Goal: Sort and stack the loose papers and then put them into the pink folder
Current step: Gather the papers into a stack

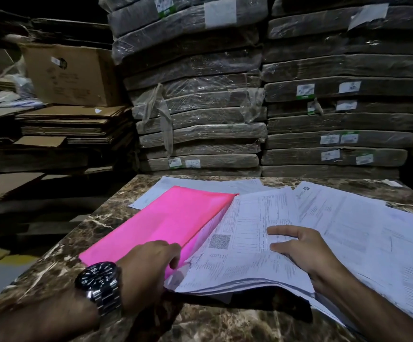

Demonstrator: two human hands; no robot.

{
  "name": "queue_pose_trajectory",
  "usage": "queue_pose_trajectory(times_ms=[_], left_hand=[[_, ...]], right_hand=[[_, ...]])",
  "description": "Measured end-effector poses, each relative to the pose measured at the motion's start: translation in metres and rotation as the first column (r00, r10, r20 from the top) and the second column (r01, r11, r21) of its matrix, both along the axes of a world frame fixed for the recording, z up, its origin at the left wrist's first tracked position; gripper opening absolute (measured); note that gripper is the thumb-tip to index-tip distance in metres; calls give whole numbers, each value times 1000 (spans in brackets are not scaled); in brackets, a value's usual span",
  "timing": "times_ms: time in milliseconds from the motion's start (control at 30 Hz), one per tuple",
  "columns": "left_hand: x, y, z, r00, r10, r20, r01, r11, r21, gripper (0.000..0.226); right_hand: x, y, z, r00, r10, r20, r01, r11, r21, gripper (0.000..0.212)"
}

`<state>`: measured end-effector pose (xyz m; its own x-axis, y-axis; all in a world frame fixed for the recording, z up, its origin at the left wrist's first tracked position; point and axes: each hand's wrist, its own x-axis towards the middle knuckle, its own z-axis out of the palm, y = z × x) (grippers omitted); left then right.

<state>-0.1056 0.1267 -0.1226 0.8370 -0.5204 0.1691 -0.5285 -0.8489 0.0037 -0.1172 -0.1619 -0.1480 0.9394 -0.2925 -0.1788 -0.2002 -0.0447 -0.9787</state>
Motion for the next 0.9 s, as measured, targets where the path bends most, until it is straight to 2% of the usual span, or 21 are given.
queue_pose_trajectory(times_ms=[100,267,367,433,500,533,633,700,800,900], left_hand=[[0,6,-7,1000,-12,-17,12,1000,5,19],[2,7,-8,997,-3,-79,12,993,115,29],[-5,0,0,997,19,-69,-3,972,233,25],[-15,-5,7,998,52,-47,-31,931,364,26],[-25,-12,11,999,34,-21,-23,915,402,29],[-31,-14,12,998,59,-31,-42,919,391,30],[-39,-17,13,999,-39,-11,41,967,251,29],[-40,-22,11,997,-74,-25,79,958,276,23],[-38,-26,4,991,76,-108,-55,981,184,22],[-16,-27,-1,987,162,-24,-158,979,132,36]], right_hand=[[-1,5,-4,1000,-27,12,27,999,21,26],[-1,14,-13,996,-81,27,80,997,20,28],[1,19,-18,993,-109,36,109,994,18,30],[2,23,-21,992,-120,37,120,993,0,31],[3,28,-23,991,-129,37,131,991,-30,29],[3,31,-24,990,-132,40,134,990,-43,29],[4,41,-23,988,-136,68,141,988,-67,28],[5,47,-22,989,-124,83,129,989,-67,30],[6,56,-22,989,-105,108,112,992,-63,31],[7,61,-21,988,-106,114,112,993,-44,29]])
